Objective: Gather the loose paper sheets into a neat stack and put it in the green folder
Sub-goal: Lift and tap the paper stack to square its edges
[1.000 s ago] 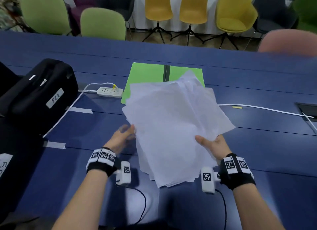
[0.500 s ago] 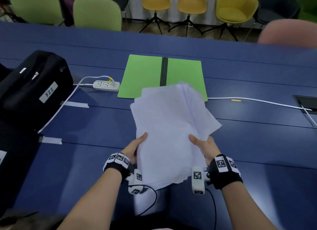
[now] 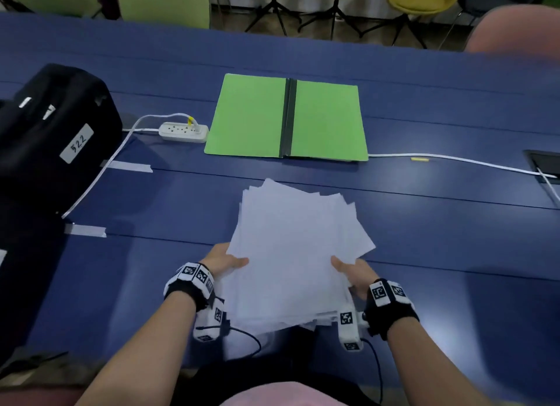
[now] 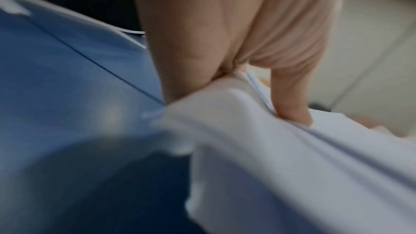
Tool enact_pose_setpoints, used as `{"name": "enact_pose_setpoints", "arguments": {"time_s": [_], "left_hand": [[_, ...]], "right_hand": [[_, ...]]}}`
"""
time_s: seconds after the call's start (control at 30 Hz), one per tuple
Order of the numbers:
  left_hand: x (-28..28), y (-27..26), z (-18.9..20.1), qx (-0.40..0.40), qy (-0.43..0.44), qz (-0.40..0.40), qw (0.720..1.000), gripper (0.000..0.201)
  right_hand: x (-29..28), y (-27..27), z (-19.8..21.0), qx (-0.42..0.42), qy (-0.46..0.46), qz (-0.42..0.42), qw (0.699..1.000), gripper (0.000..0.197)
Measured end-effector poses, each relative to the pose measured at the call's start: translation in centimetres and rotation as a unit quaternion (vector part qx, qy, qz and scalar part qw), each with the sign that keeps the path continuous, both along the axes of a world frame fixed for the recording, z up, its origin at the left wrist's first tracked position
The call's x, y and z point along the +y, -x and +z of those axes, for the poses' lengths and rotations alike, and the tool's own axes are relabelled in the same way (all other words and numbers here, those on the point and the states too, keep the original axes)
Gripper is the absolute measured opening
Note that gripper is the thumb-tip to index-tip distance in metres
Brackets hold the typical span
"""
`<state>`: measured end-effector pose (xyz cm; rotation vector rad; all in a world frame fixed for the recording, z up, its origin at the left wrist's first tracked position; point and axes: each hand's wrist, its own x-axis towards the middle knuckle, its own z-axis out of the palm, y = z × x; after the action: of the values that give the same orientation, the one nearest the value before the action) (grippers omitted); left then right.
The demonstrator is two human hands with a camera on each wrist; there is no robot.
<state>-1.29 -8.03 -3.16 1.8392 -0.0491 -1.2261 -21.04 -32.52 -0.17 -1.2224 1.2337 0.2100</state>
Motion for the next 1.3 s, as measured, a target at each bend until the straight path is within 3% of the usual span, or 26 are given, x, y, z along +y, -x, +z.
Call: {"name": "enact_pose_setpoints", "arguments": {"time_s": [0.03,0.13,0.27,0.4,0.47,0.57,0.63,0.73,0.87,0.97,1.13,1.3], "left_hand": [[0.8,0.3,-1.1,-0.011,-0.039,-0.03,0.999,0.038],[2.0,0.8,-2.1,0.002,-0.077,-0.052,0.996,0.039],[1.0,0.6,-2.2,0.033,-0.049,0.057,0.997,0.035],[-1.2,1.1,-2.0,-0.082,-0.035,0.134,0.987,0.018],[-1.9,1.4,-2.2,-0.129,-0.055,0.134,0.981,0.017],[-2.1,1.7,-3.4,-0.177,-0.112,0.126,0.97,0.04],[-2.2,2.2,-3.4,-0.18,-0.128,0.143,0.965,0.046],[-2.0,2.4,-3.0,-0.187,-0.146,0.137,0.962,0.045],[-1.1,1.8,-3.2,-0.192,-0.162,0.154,0.956,0.039],[-0.8,1.2,-3.0,-0.175,-0.15,0.144,0.962,0.042],[-0.2,0.3,-3.0,-0.133,-0.109,0.135,0.976,0.043],[0.3,0.5,-2.1,-0.101,-0.068,0.098,0.988,0.023]], "right_hand": [[0.1,0.6,-1.2,0.037,0.016,0.022,0.999,0.072],[-0.8,1.8,-3.5,0.052,0.043,-0.002,0.998,0.059],[-0.6,1.1,-0.7,0.038,0.161,0.083,0.983,0.042],[-1.0,0.2,1.1,-0.023,0.197,0.196,0.96,0.039],[-1.8,0.3,1.3,-0.05,0.207,0.153,0.965,0.036],[-2.4,0.5,1.0,-0.065,0.277,0.024,0.958,0.038],[-1.8,0.4,0.7,-0.079,0.287,0.006,0.955,0.042],[-0.9,0.3,0.5,-0.072,0.301,0.01,0.951,0.044],[-2.8,1.3,-0.1,-0.04,0.307,-0.165,0.936,0.039],[-3.8,1.5,0.6,-0.043,0.343,-0.135,0.929,0.036],[-3.5,-2.1,7.8,-0.171,0.516,-0.07,0.836,0.025],[-0.8,-6.7,17.1,-0.399,0.569,-0.068,0.716,0.023]]}}
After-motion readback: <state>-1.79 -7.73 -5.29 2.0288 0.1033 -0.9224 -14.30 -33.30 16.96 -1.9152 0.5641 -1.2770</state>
